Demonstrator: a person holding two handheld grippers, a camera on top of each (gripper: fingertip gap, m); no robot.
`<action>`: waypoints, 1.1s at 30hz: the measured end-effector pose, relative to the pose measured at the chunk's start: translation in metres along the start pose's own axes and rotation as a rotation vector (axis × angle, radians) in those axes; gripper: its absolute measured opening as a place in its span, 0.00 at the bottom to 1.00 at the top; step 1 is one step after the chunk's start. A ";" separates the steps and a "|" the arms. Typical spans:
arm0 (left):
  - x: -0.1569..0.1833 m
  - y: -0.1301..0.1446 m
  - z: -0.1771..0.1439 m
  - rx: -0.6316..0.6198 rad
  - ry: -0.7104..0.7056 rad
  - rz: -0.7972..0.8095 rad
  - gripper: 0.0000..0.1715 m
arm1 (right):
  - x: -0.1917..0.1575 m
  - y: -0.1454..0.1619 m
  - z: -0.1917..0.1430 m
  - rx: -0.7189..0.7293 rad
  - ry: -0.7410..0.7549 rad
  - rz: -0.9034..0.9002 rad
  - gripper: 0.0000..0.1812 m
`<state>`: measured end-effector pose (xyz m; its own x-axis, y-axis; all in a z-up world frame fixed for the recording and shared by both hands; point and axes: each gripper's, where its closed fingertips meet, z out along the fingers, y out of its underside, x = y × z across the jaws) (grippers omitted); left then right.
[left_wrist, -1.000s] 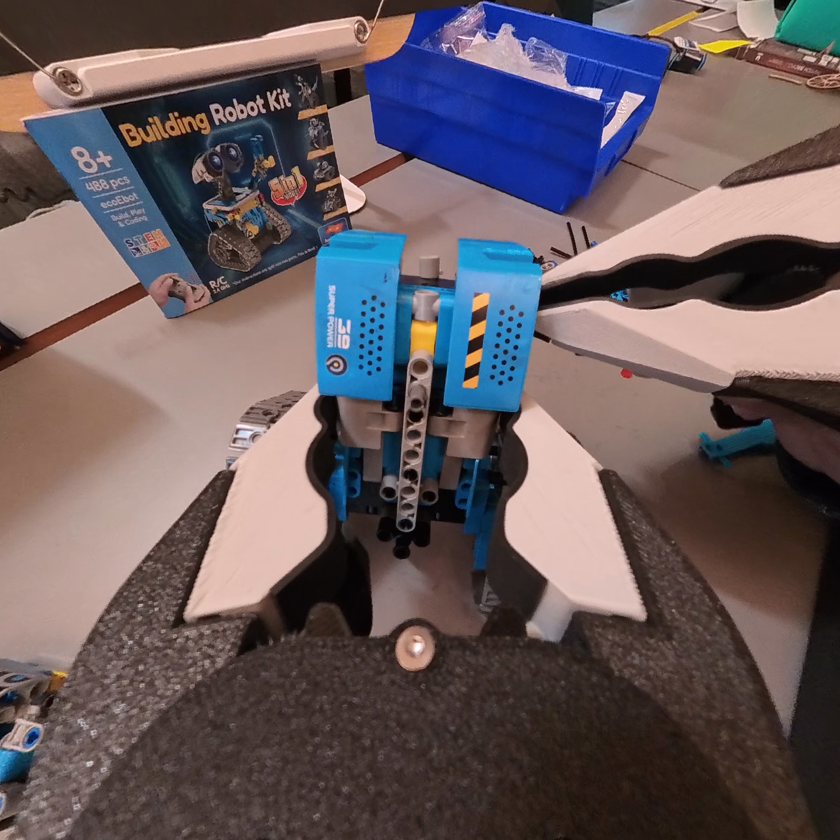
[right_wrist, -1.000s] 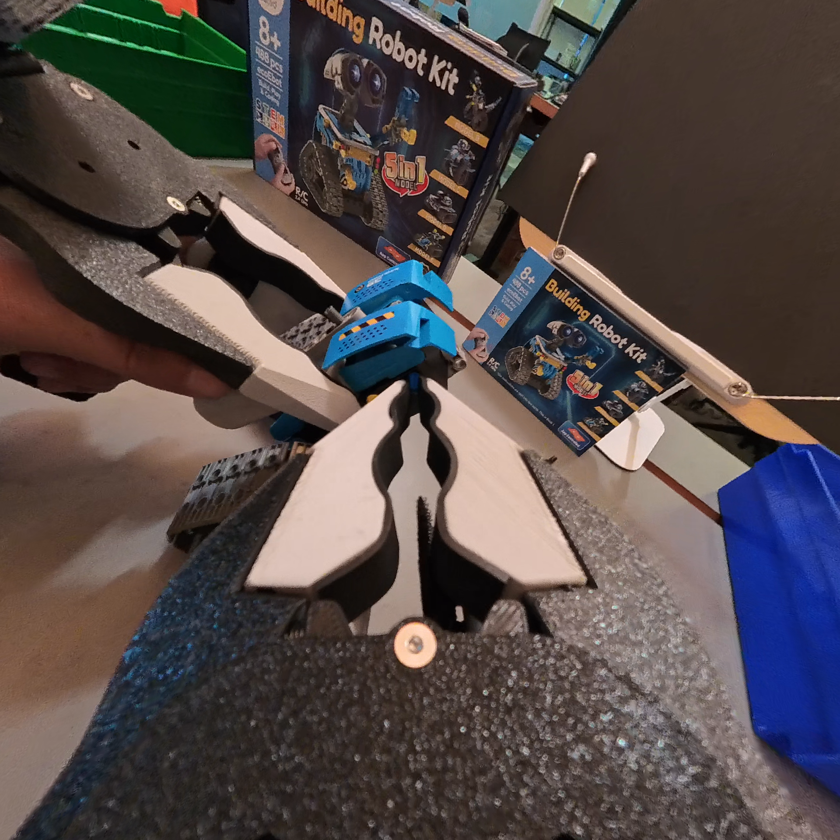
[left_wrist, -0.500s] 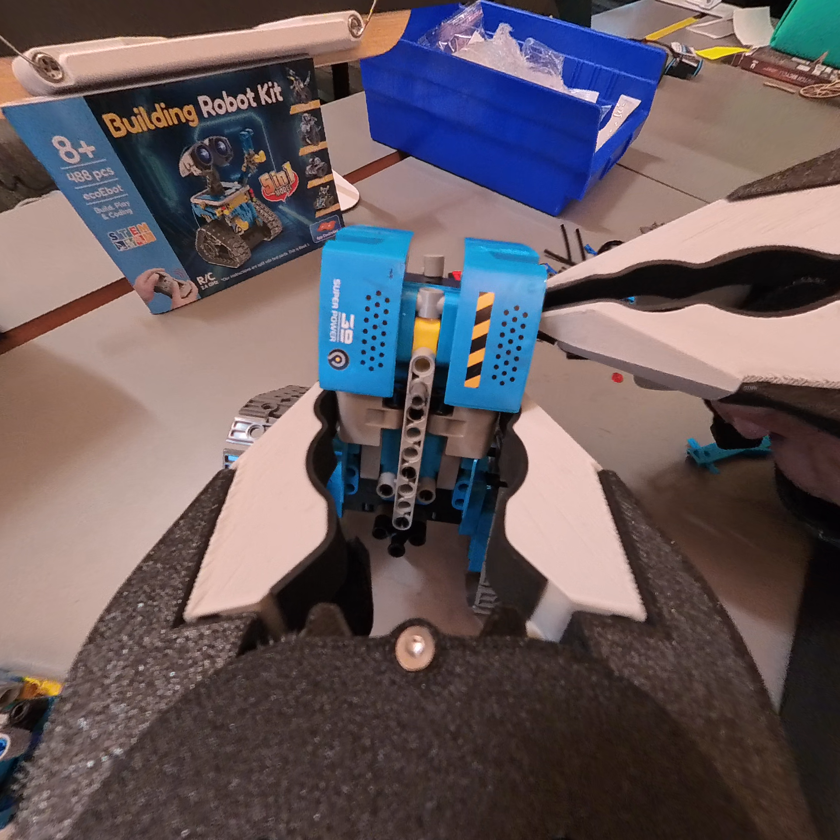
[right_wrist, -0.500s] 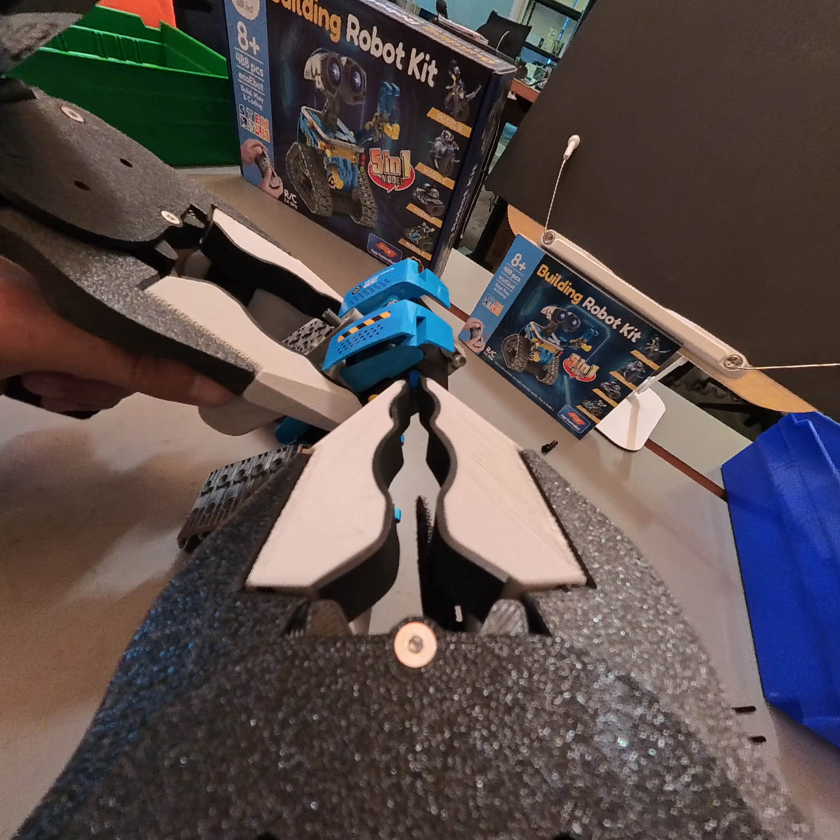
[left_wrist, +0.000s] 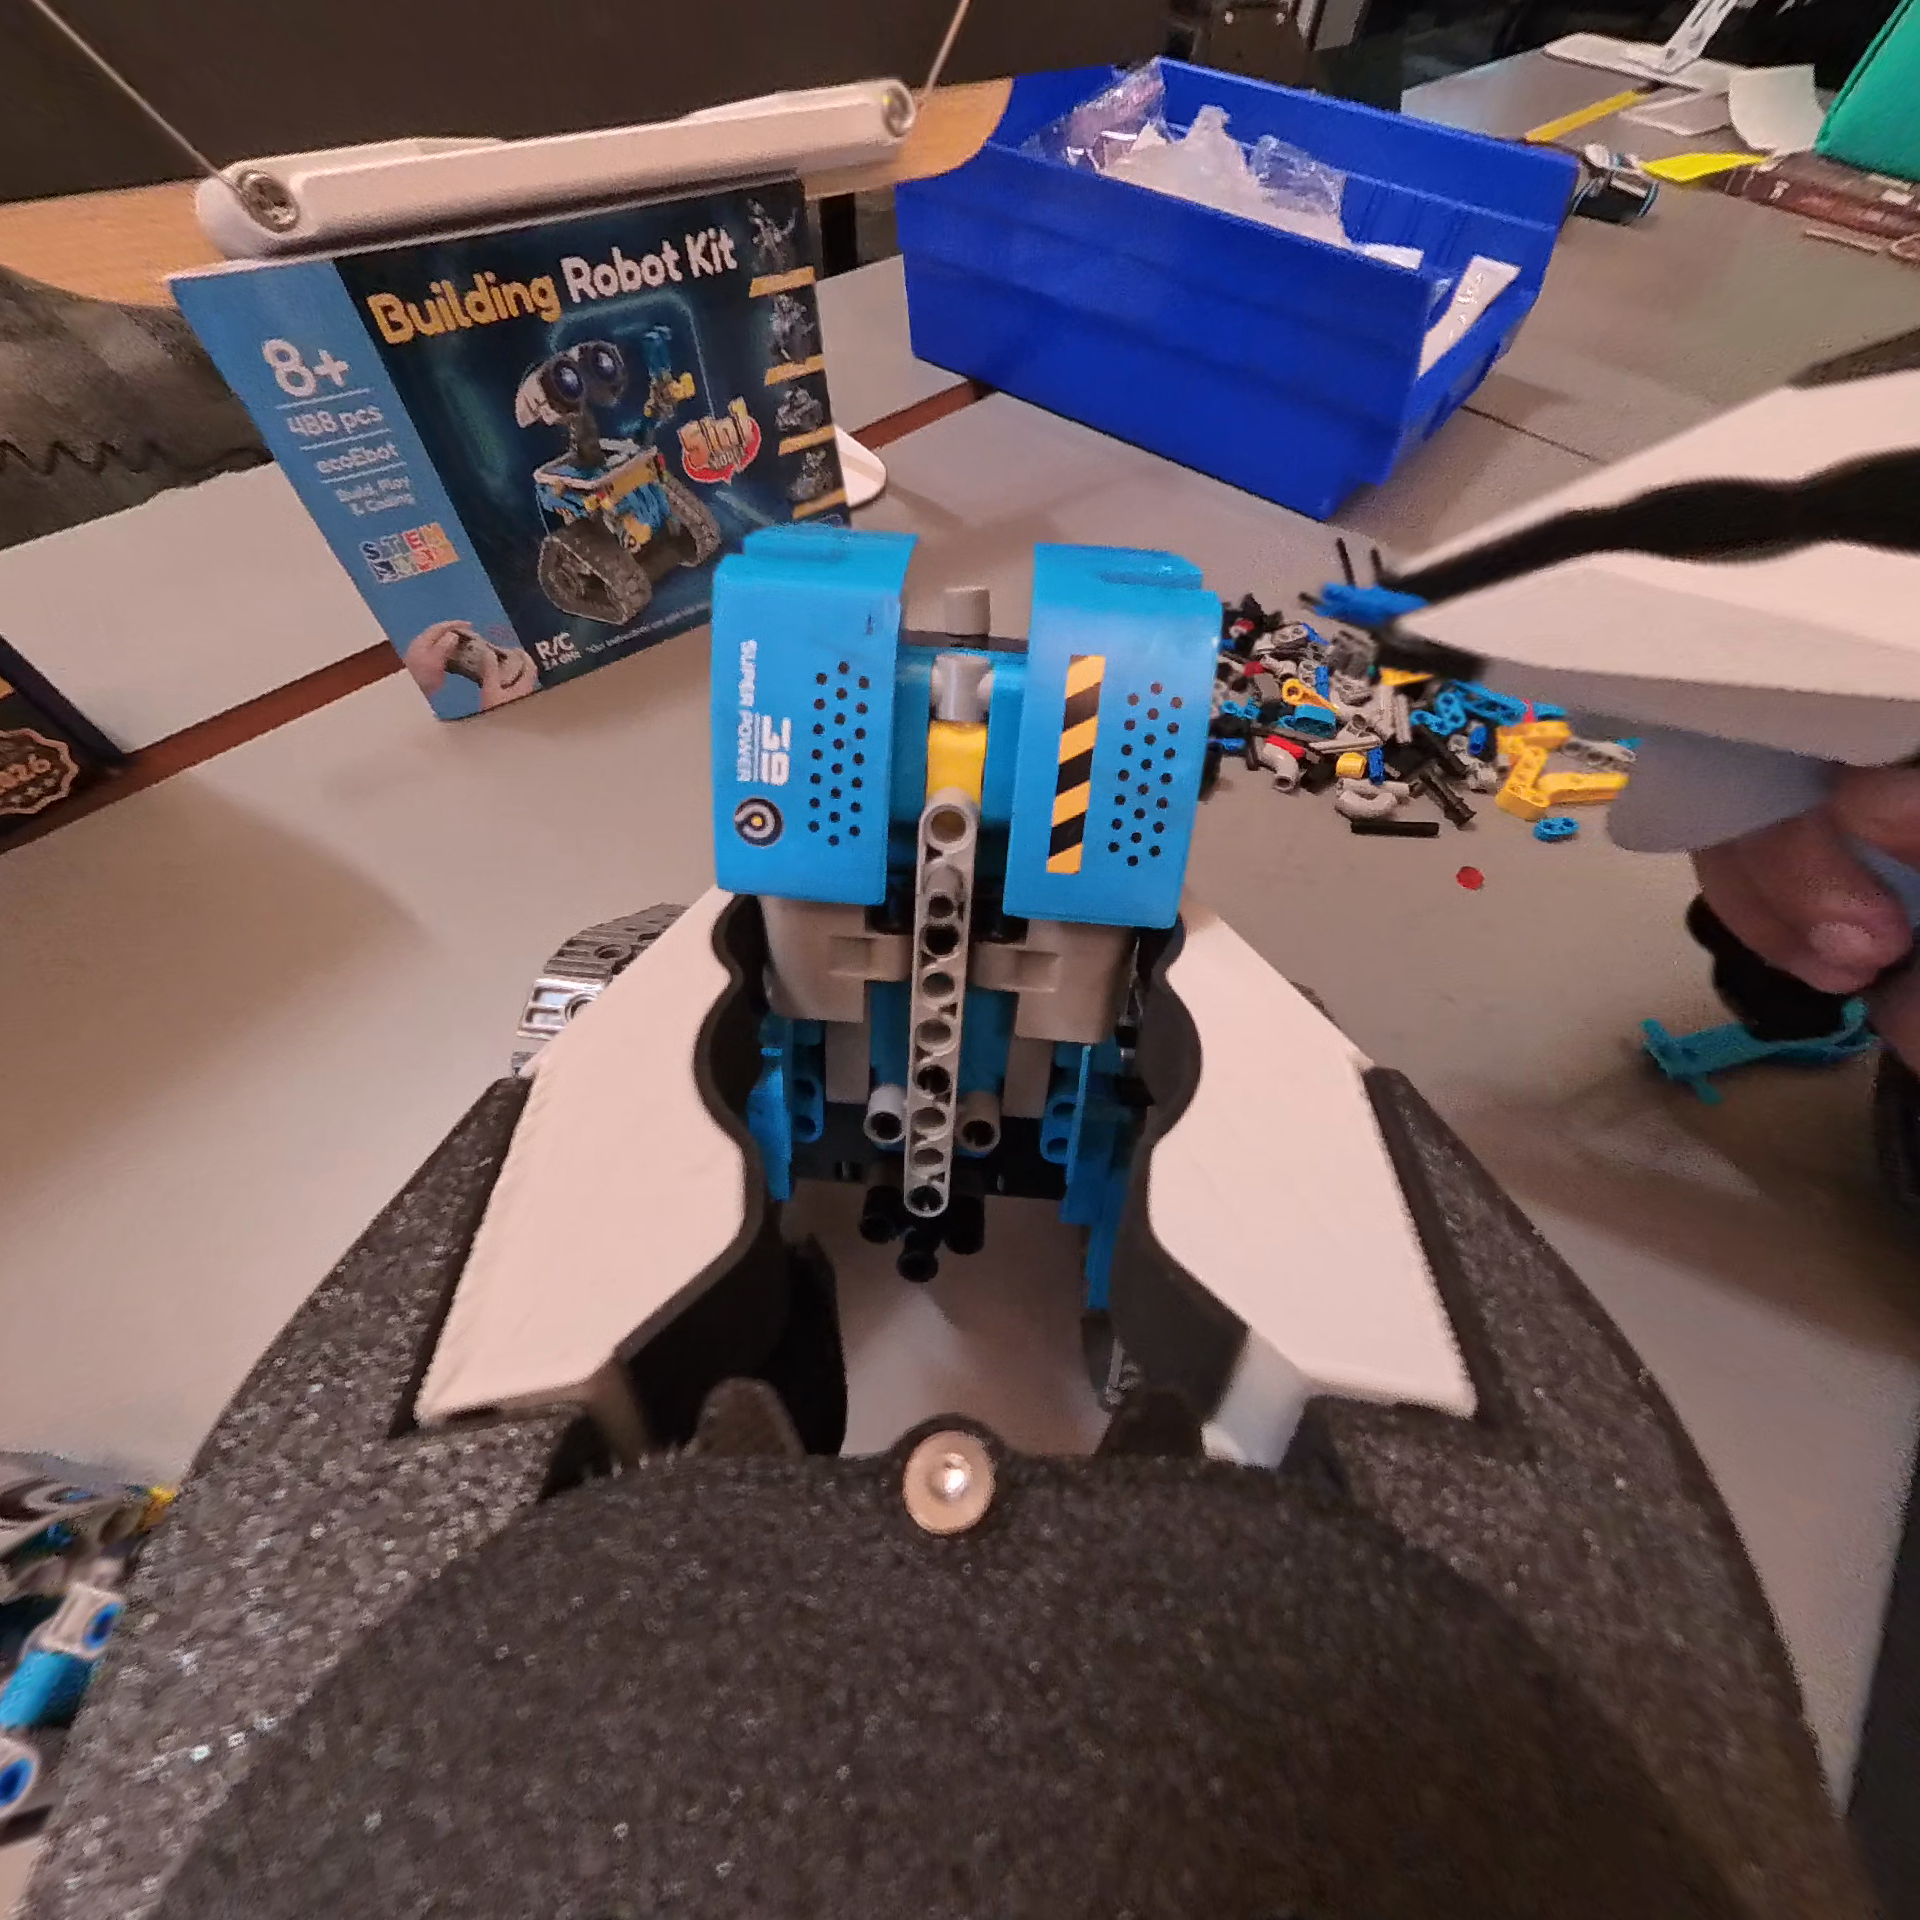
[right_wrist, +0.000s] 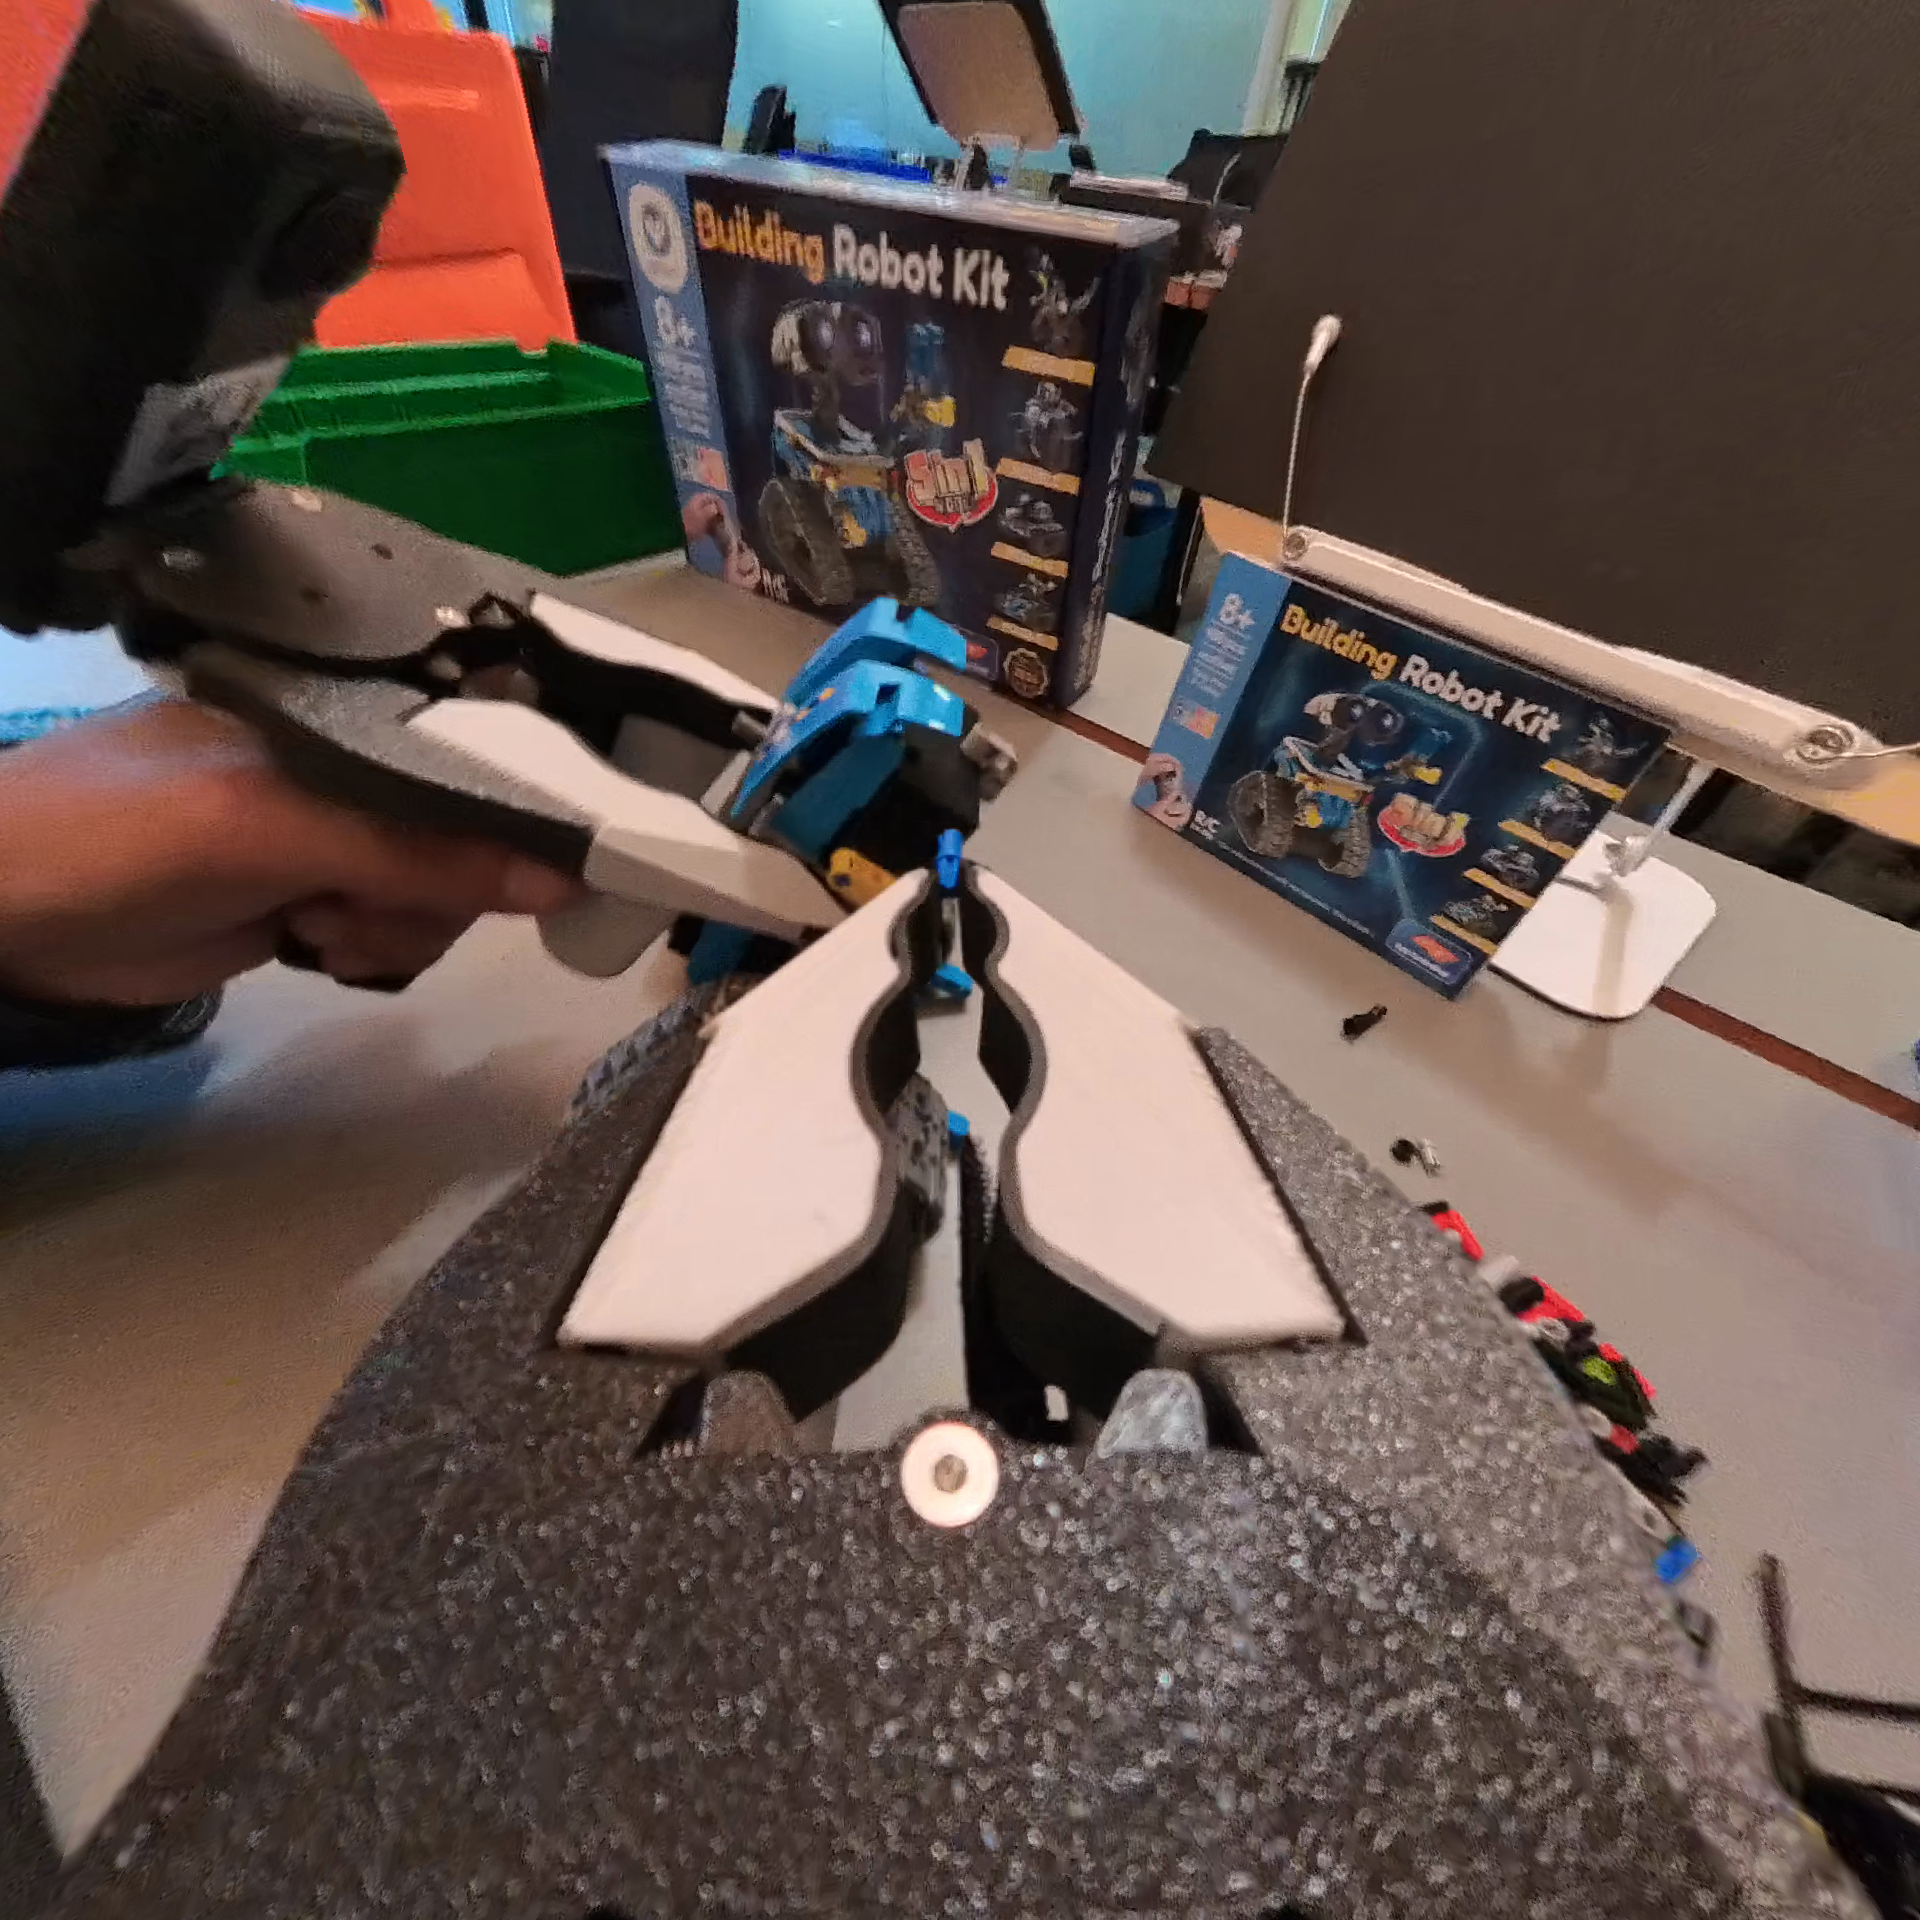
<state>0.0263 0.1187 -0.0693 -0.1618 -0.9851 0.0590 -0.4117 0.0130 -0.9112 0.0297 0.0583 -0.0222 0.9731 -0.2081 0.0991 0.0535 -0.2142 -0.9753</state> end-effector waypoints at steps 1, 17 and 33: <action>0.000 0.000 0.000 0.005 0.003 -0.002 0.43 | 0.005 0.002 -0.004 -0.025 0.022 -0.027 0.01; 0.034 0.015 -0.036 0.007 0.460 0.154 0.42 | 0.145 0.142 -0.101 -0.664 0.163 0.082 0.12; 0.013 0.025 -0.062 0.001 0.483 0.095 0.52 | -0.087 0.012 0.000 -0.077 -0.521 0.086 0.45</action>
<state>-0.0417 0.1166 -0.0659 -0.5958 -0.7874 0.1580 -0.3745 0.0984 -0.9220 -0.0547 0.0740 -0.0424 0.9565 0.2698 -0.1110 -0.0292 -0.2903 -0.9565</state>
